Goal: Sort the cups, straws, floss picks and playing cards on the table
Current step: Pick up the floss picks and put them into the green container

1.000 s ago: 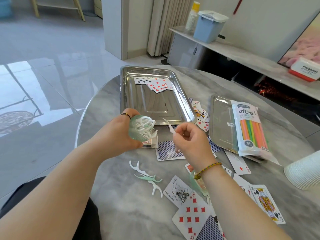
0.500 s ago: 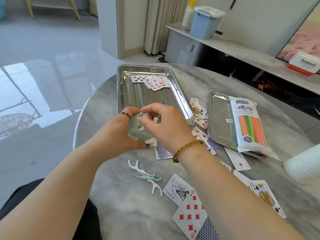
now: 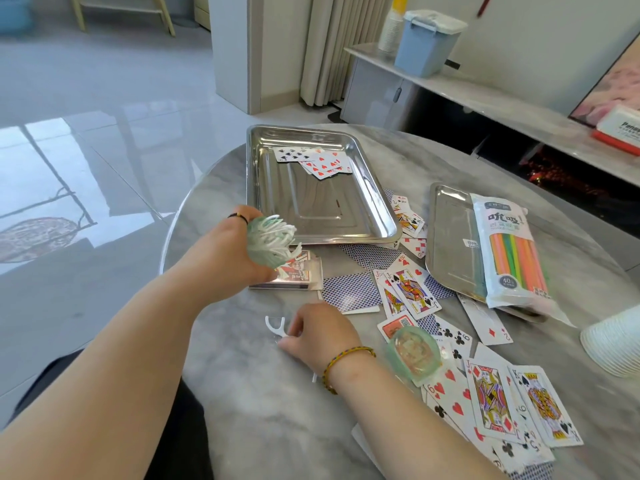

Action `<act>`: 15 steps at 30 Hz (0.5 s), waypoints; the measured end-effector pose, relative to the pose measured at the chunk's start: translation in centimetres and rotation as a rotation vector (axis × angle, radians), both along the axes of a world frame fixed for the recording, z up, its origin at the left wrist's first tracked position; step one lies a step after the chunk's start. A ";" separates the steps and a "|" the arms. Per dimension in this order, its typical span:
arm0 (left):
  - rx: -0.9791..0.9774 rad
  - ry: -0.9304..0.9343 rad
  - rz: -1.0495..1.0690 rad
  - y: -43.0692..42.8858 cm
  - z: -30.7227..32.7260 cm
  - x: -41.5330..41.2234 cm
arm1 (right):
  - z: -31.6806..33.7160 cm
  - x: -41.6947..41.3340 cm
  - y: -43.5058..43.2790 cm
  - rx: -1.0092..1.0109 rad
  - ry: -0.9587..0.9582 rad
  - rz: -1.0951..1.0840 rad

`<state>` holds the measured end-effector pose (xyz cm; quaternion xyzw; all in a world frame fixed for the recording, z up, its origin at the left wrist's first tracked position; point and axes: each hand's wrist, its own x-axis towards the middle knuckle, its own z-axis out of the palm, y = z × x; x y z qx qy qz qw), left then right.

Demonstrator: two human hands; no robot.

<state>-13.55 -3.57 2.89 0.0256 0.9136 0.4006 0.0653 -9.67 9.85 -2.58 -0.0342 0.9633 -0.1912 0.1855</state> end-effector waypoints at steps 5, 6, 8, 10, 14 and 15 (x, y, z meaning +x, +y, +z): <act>-0.002 -0.014 -0.006 0.0 0.0 0.1 | 0.1 -1.0 -0.9 0.134 -0.040 0.052; 0.001 -0.016 -0.009 -0.1 0.0 0.1 | 0.2 -1.0 -1.0 0.146 -0.041 0.050; 0.006 -0.015 -0.016 -0.2 0.0 0.1 | 0.4 -0.9 -1.0 0.145 -0.036 0.066; 0.014 -0.018 -0.021 -0.4 0.1 0.1 | 0.4 -0.7 -0.7 0.063 -0.021 0.044; 0.024 -0.007 -0.034 -0.2 0.1 0.2 | 0.1 -0.7 1.3 -0.409 0.068 -0.278; 0.027 -0.008 -0.042 0.0 0.2 0.3 | 0.4 -0.7 1.8 -0.539 0.106 -0.358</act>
